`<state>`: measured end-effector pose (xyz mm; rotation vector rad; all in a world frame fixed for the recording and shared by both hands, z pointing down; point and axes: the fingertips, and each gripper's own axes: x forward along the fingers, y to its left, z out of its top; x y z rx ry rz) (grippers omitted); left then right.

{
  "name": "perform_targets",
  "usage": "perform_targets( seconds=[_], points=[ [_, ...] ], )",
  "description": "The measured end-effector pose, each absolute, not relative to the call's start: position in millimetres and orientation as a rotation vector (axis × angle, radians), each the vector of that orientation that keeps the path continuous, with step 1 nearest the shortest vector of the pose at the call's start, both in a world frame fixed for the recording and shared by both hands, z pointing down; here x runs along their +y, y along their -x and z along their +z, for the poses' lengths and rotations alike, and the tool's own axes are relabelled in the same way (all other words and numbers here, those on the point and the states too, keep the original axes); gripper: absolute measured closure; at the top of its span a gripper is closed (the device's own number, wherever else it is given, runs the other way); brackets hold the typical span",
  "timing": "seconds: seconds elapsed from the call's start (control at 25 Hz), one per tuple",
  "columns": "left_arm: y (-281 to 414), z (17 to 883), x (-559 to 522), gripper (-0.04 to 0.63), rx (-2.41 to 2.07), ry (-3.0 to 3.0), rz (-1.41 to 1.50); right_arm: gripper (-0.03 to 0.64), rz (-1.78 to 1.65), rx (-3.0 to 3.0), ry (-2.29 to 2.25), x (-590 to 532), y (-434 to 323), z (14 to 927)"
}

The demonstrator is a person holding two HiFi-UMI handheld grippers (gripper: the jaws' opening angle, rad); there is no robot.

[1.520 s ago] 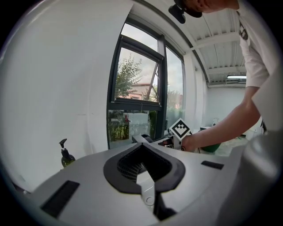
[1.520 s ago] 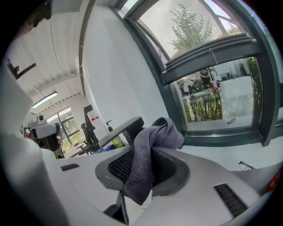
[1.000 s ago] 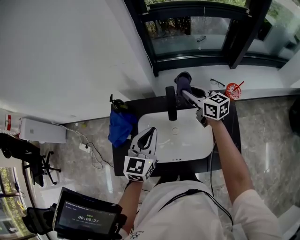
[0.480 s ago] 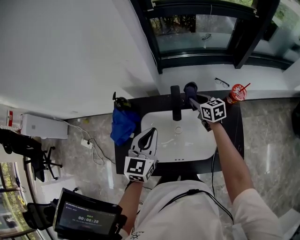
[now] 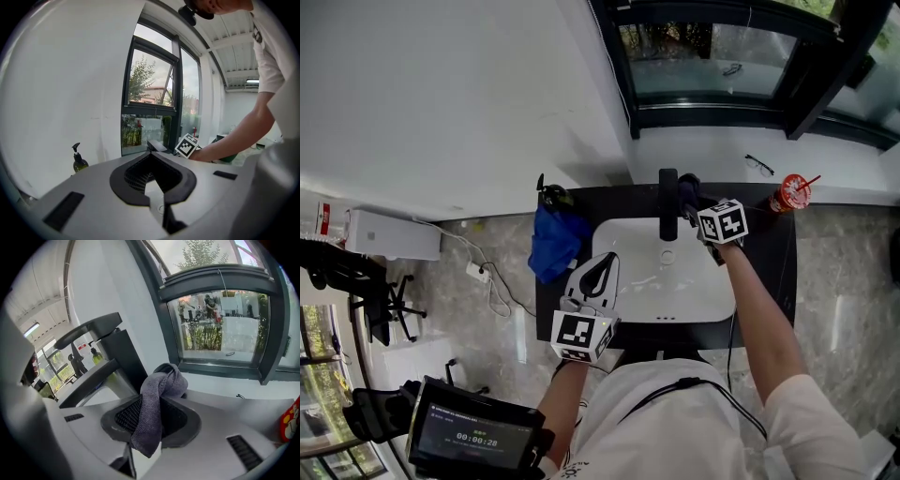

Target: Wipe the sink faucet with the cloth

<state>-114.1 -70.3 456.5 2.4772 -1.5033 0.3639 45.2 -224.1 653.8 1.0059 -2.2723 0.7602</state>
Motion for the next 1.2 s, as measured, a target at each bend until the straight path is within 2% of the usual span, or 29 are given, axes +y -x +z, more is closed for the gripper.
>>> perform_targets(
  seconds=[0.24, 0.64, 1.2],
  points=[
    [119, 457, -71, 0.601, -1.515, -2.472, 0.361, 0.506, 0.795, -2.322, -0.923, -217, -30, 655],
    [104, 450, -76, 0.601, -1.469, -2.521, 0.341, 0.506, 0.867, -2.593, -0.903, -220, -30, 589],
    [91, 447, -74, 0.601, -1.406, -2.579, 0.336, 0.506, 0.727, -2.749, -0.969, -228, -42, 512]
  ],
)
